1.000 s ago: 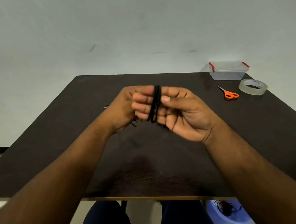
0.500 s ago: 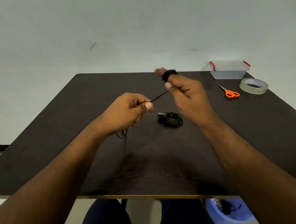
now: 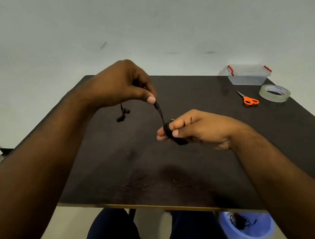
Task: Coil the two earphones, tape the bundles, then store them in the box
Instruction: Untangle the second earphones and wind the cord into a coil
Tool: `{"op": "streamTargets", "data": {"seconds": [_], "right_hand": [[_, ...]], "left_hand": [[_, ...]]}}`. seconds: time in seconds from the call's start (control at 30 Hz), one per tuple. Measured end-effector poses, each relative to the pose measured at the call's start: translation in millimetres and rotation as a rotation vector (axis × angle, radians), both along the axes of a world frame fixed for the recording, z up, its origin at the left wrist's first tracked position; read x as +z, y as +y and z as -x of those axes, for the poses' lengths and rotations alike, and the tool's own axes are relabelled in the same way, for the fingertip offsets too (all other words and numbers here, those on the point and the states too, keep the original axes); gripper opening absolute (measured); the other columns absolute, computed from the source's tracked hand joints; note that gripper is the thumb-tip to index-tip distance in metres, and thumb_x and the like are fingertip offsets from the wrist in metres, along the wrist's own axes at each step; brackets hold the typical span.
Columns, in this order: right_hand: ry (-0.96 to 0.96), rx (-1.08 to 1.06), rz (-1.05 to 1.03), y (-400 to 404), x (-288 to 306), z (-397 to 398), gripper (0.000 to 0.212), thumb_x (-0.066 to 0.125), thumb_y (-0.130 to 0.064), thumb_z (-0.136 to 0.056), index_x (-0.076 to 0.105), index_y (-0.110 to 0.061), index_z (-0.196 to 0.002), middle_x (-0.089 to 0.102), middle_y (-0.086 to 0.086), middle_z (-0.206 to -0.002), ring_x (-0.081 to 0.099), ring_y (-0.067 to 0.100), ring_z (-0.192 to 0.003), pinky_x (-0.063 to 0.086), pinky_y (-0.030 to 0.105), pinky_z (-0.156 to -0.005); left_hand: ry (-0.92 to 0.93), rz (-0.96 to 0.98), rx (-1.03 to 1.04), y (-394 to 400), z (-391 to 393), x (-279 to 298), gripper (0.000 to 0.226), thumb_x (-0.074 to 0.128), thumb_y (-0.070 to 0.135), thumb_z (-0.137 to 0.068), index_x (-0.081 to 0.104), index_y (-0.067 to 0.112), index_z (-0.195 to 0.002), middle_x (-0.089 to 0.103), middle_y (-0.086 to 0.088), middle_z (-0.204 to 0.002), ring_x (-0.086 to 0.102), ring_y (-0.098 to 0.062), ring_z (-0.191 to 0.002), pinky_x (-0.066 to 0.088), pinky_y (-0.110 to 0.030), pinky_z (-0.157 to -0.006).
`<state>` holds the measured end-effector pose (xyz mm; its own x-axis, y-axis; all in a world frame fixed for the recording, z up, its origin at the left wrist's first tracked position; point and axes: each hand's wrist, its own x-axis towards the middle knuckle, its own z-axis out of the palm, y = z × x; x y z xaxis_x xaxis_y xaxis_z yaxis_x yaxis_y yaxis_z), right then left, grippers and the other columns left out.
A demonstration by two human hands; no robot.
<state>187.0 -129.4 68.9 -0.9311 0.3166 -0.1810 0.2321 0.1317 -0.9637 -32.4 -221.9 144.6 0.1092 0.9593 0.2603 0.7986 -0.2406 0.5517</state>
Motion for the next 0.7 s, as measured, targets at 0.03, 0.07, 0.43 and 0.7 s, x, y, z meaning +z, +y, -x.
{"op": "streamTargets", "data": {"seconds": [0.03, 0.07, 0.43, 0.7], "right_hand": [[0.049, 0.128, 0.148, -3.7, 2.5, -2.7, 0.030, 0.050, -0.001, -0.094, 0.064, -0.003, -0.120, 0.066, 0.013, -0.122, 0.059, 0.024, -0.121, 0.041, 0.037, -0.108], [0.123, 0.248, 0.289, -7.7, 4.9, -5.6, 0.033, 0.049, -0.002, -0.094, 0.059, 0.001, -0.125, 0.063, 0.018, -0.127, 0.055, 0.030, -0.124, 0.040, 0.041, -0.109], [0.793, 0.057, 0.609, -23.4, 22.1, 7.6, 0.034, 0.047, -0.003, -0.091, 0.061, 0.002, -0.122, 0.062, 0.019, -0.126, 0.057, 0.030, -0.121, 0.043, 0.042, -0.106], [0.760, -0.351, 0.166, -3.1, 3.9, 17.3, 0.033, 0.042, 0.003, -0.096, 0.061, -0.007, -0.121, 0.063, 0.011, -0.128, 0.054, 0.020, -0.126, 0.037, 0.032, -0.111]], "left_hand": [[-0.070, -0.017, -0.045, 2.5, -1.4, -0.5, 0.017, 0.079, 0.029, -0.072, 0.077, 0.019, -0.086, 0.073, 0.011, -0.078, 0.068, -0.004, -0.076, 0.053, -0.018, -0.068], [-0.162, -0.028, -0.087, 4.8, -3.2, -3.2, 0.019, 0.078, 0.026, -0.073, 0.077, 0.014, -0.088, 0.072, 0.010, -0.076, 0.067, -0.005, -0.075, 0.052, -0.019, -0.067], [-0.737, -0.015, -0.024, 5.5, -42.9, -93.8, 0.010, 0.067, 0.019, -0.084, 0.074, 0.017, -0.078, 0.062, 0.000, -0.058, 0.048, -0.018, -0.050, 0.048, -0.034, -0.058], [-0.372, 0.093, 0.178, -14.4, -47.4, -111.5, 0.015, 0.058, 0.025, -0.096, 0.072, 0.022, -0.094, 0.065, 0.010, -0.058, 0.065, -0.010, -0.060, 0.051, -0.022, -0.065]]}}
